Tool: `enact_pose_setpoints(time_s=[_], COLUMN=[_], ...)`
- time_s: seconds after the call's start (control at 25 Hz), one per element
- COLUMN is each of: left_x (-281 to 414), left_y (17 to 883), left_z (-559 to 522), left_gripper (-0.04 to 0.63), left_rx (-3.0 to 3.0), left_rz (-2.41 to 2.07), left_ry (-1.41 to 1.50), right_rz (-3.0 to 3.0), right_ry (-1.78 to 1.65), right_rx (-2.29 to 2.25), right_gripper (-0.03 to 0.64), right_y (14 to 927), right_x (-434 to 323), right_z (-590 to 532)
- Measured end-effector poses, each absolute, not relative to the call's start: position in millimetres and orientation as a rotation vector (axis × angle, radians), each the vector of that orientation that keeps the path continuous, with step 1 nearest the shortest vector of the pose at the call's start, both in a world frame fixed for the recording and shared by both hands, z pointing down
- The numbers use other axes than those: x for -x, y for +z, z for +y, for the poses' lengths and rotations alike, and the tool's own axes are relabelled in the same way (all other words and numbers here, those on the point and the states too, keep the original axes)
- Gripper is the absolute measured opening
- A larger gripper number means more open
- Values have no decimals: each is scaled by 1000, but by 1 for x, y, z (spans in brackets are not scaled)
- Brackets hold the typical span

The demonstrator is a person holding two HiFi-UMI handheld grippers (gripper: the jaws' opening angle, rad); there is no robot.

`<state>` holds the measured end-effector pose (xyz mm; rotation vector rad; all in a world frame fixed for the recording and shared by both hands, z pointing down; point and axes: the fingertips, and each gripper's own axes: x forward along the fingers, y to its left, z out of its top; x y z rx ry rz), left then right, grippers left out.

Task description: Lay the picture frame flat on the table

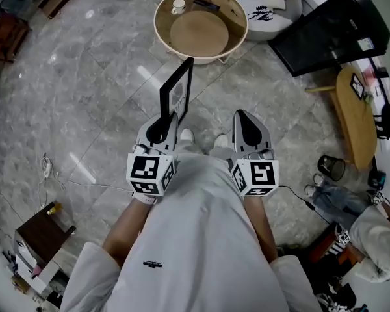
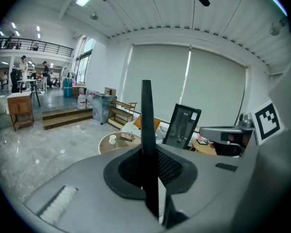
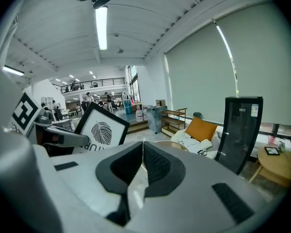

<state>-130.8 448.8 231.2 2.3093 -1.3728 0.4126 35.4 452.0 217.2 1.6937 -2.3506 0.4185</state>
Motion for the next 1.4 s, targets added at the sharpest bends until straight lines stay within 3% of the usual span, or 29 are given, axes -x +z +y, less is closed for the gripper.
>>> enact_pose_setpoints(time_s=[0.28,0.68,1.4], left_x=[173,179,69], left_y=[245,254,276], left_z=[429,372,114], left_gripper=[35,35,35], left_rx=[-2276,-2253,-2121], left_rz=[-1376,-1380,-1435], left_ry=[424,464,605], right_rz=[-2340,-2319,-2382], right_ry=[407,453,600], right_rx=[-1693,-1698,-1547], right_gripper=[6,6,6], right_y=[222,238,282], right_x=[-2,-8,-115], right_z=[426,362,86])
